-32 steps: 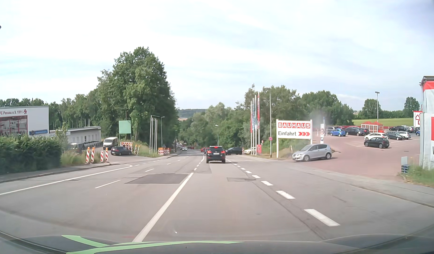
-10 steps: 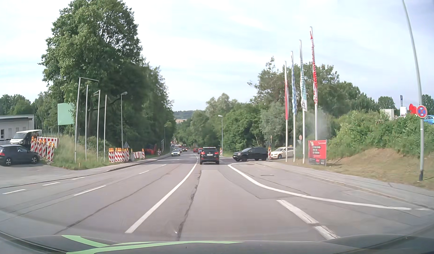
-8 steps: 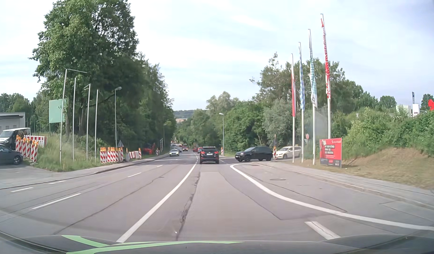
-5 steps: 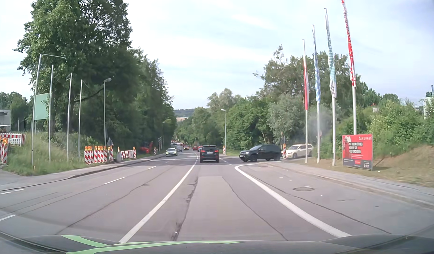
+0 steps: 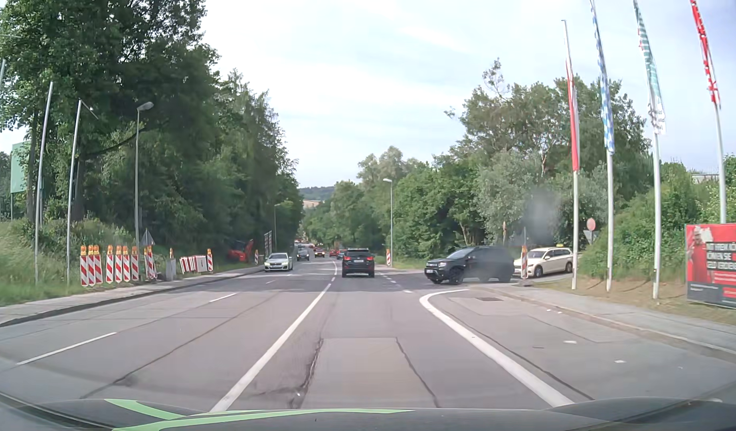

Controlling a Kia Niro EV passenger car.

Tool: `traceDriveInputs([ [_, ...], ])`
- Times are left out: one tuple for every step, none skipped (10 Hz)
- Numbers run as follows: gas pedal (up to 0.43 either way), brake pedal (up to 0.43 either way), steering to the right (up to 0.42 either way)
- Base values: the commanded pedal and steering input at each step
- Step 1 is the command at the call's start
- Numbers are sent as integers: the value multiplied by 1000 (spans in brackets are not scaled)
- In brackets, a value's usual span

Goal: Follow the waypoints while adhering to traffic rules and regulations

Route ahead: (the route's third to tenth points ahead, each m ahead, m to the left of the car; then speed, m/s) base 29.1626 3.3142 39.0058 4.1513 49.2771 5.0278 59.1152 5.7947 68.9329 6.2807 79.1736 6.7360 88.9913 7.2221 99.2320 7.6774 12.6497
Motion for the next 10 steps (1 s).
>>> traceDriveInputs([
  [0,104,-10],
  [0,104,-10],
  [0,98,-10],
  [0,91,-10],
  [0,91,-10],
  [0,91,-10],
  [0,85,-9],
  [0,85,-9],
  [0,85,-7],
  [0,79,-7],
])
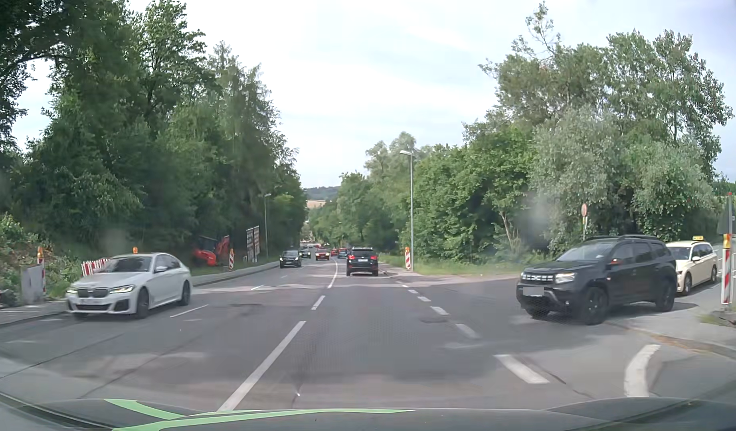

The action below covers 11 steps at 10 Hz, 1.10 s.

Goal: Follow the waypoints while adhering to traffic rules and regulations

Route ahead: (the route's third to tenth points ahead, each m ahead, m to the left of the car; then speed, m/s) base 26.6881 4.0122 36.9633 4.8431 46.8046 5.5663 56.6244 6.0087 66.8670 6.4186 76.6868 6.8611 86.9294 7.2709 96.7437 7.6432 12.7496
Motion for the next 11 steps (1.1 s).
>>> traceDriveInputs([
  [0,79,-7],
  [0,73,-7],
  [0,73,-7],
  [0,67,-7],
  [0,61,-7],
  [0,61,-8],
  [0,49,-8],
  [0,49,-9],
  [0,43,-9],
  [0,43,-10],
  [0,43,-10],
])
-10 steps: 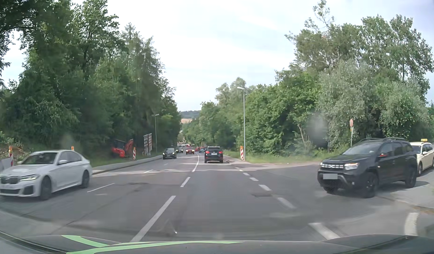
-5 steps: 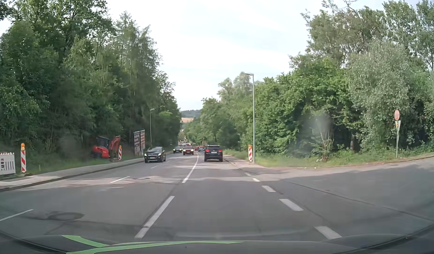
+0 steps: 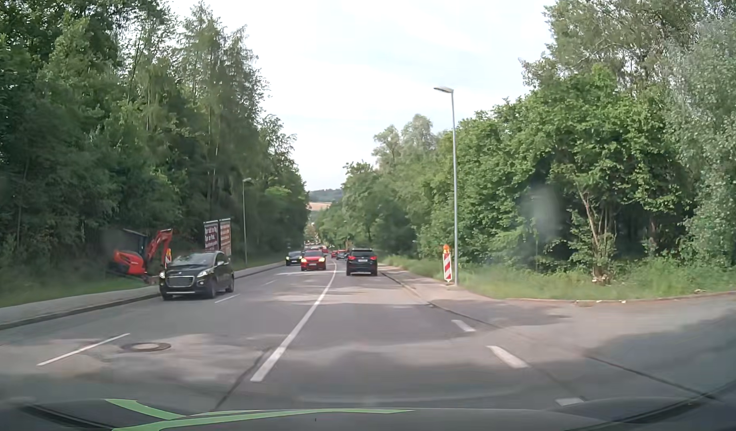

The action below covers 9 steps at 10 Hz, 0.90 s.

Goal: Follow the waypoints while adhering to traffic rules and regulations

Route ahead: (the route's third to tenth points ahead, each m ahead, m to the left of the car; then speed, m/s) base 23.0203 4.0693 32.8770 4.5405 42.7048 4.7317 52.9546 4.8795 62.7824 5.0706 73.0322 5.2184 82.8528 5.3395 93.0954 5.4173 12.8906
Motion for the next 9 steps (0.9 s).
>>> traceDriveInputs([
  [0,43,-10],
  [0,37,-10],
  [0,43,-10],
  [0,43,-11],
  [0,43,-9],
  [0,43,-7],
  [0,43,-6],
  [0,43,-7],
  [0,43,-6],
])
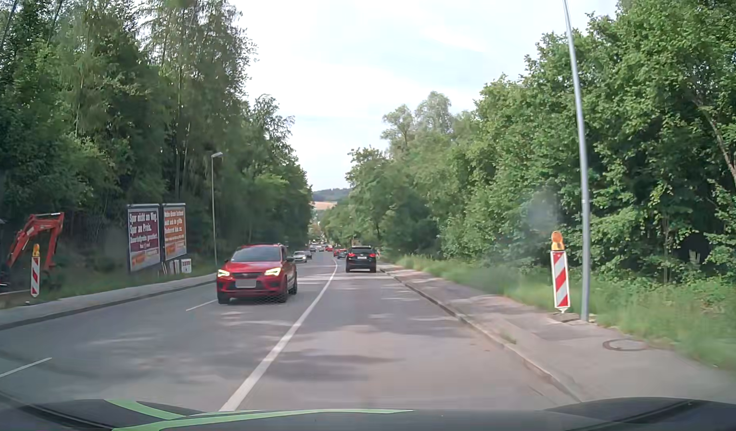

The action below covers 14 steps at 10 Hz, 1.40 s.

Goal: Follow the waypoints while adhering to traffic rules and regulations

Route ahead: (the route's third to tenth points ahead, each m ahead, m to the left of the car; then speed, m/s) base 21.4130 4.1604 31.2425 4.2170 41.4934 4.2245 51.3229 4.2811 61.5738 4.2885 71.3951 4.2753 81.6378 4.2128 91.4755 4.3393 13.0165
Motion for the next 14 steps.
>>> traceDriveInputs([
  [0,43,-7],
  [0,37,-7],
  [0,37,-9],
  [0,37,-10],
  [0,37,-10],
  [0,37,-10],
  [0,37,-10],
  [0,37,-11],
  [0,37,-10],
  [0,37,-11],
  [0,37,-11],
  [0,37,-11],
  [0,37,-10],
  [0,43,-10],
])
